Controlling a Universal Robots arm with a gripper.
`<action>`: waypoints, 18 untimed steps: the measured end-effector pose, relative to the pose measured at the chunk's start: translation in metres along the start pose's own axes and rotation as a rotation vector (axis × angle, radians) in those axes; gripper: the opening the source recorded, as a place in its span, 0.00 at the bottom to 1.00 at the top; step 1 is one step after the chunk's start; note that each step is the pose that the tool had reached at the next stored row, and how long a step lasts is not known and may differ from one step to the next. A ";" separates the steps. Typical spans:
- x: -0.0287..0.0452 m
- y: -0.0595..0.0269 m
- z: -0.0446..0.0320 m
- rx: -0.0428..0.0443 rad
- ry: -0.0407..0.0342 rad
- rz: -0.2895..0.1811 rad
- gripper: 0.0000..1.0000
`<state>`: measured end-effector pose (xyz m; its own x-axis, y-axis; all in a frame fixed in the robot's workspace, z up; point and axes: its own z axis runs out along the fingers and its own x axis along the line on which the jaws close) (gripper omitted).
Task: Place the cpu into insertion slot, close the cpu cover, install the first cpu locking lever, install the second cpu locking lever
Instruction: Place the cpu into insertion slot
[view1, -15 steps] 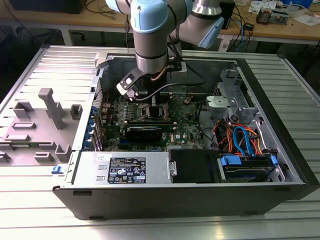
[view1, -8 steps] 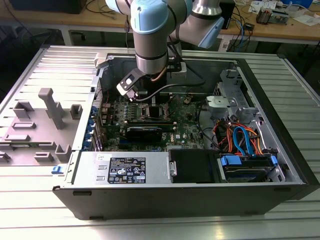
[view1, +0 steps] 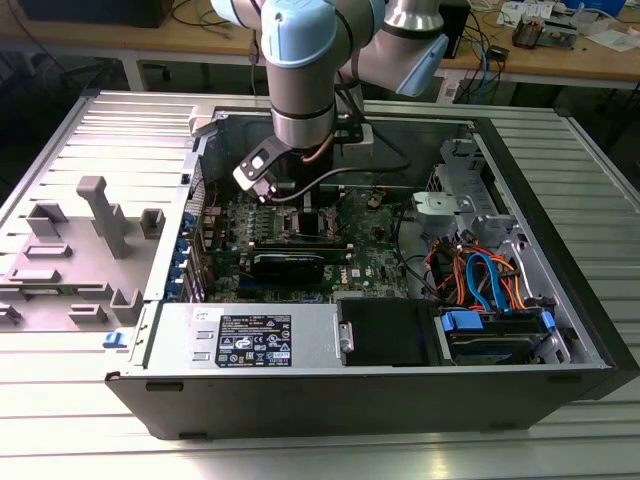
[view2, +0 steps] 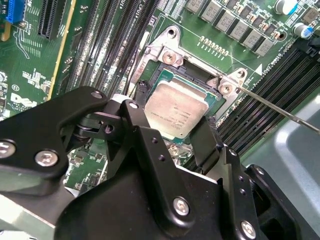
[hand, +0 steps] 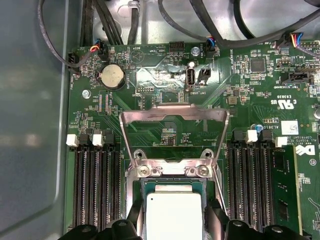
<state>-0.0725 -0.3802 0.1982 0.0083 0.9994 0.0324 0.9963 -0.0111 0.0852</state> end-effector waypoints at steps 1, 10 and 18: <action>0.0000 0.0001 -0.0004 0.0002 -0.0003 0.000 0.62; 0.0004 0.0034 -0.0133 0.0071 -0.0021 0.000 0.62; 0.0007 0.0109 -0.0229 0.0340 -0.0024 0.001 0.29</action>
<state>-0.0636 -0.3803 0.2219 0.0096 0.9995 0.0300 0.9986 -0.0111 0.0513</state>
